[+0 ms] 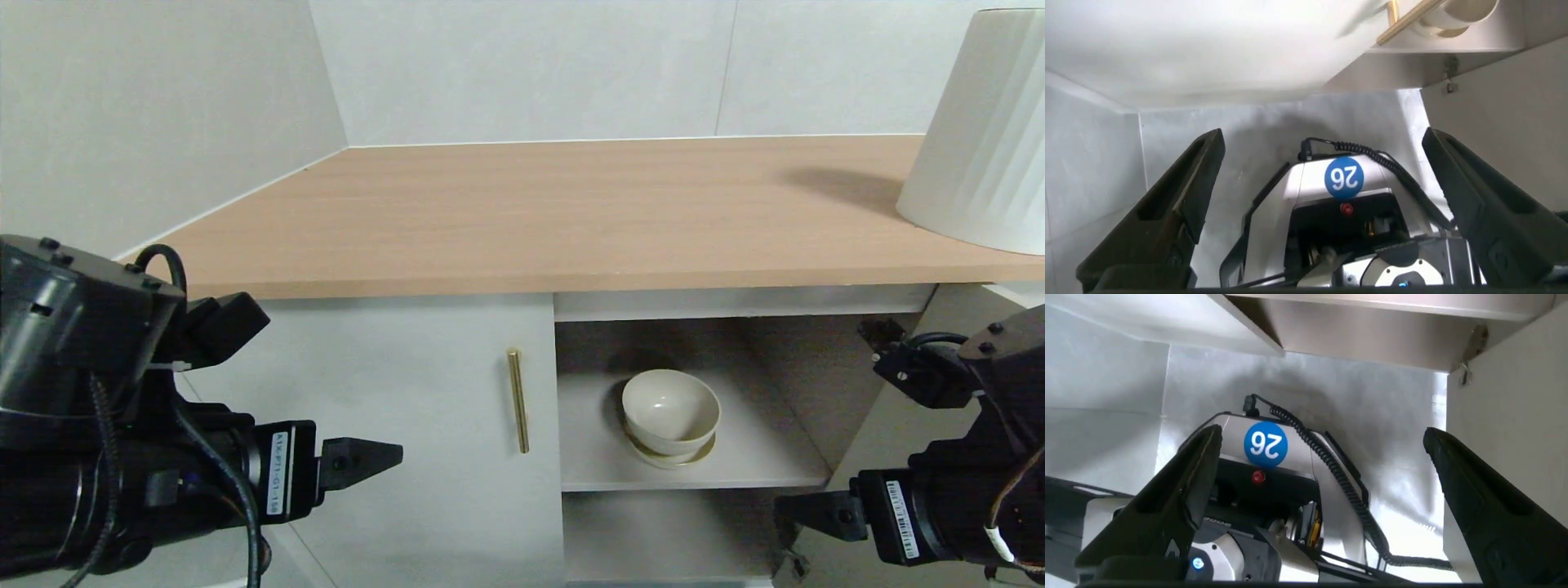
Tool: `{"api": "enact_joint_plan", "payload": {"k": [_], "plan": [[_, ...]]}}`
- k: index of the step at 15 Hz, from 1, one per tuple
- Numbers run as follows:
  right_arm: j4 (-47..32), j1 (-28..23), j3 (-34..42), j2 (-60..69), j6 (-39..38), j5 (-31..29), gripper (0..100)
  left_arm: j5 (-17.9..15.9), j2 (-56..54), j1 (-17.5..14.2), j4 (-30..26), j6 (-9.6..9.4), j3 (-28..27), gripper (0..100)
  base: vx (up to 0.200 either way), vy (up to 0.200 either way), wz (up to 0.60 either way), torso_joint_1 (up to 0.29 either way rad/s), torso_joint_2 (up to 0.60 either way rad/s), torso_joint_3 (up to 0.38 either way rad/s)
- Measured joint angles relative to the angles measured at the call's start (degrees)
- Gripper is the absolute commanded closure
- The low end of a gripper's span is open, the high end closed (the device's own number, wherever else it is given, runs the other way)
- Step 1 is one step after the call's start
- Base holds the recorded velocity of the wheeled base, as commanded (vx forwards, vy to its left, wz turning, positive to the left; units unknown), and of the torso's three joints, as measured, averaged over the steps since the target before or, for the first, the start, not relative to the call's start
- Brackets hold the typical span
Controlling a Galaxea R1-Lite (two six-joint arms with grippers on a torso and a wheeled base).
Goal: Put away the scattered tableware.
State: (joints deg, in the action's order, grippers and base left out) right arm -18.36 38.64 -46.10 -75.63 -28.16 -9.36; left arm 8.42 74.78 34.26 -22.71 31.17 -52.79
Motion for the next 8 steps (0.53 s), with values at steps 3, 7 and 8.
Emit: {"api": "enact_joint_plan", "payload": {"k": [3, 7, 8], "plan": [[-0.24, 0.0, -0.04, 1.02, 0.16, -0.02, 0, 0.0, 0.79, 0.2, -0.15, 0.0, -0.24, 0, -0.2, 0.0, 0.0, -0.001, 0.0, 0.002], [-0.35, 0.0, 0.2, 1.62, 0.79, -0.05, 0, 0.05, 1.6, 0.3, -0.15, 0.06, -0.18, 0, -0.2, 0.0, 0.0, 0.002, 0.0, 0.004], [-0.38, 0.0, 0.3, 1.66, 0.96, -0.02, 0, 0.02, 1.74, 0.37, -0.15, 0.05, -0.11, 0, -0.2, 0.0, 0.0, 0.007, 0.0, 0.002]]}}
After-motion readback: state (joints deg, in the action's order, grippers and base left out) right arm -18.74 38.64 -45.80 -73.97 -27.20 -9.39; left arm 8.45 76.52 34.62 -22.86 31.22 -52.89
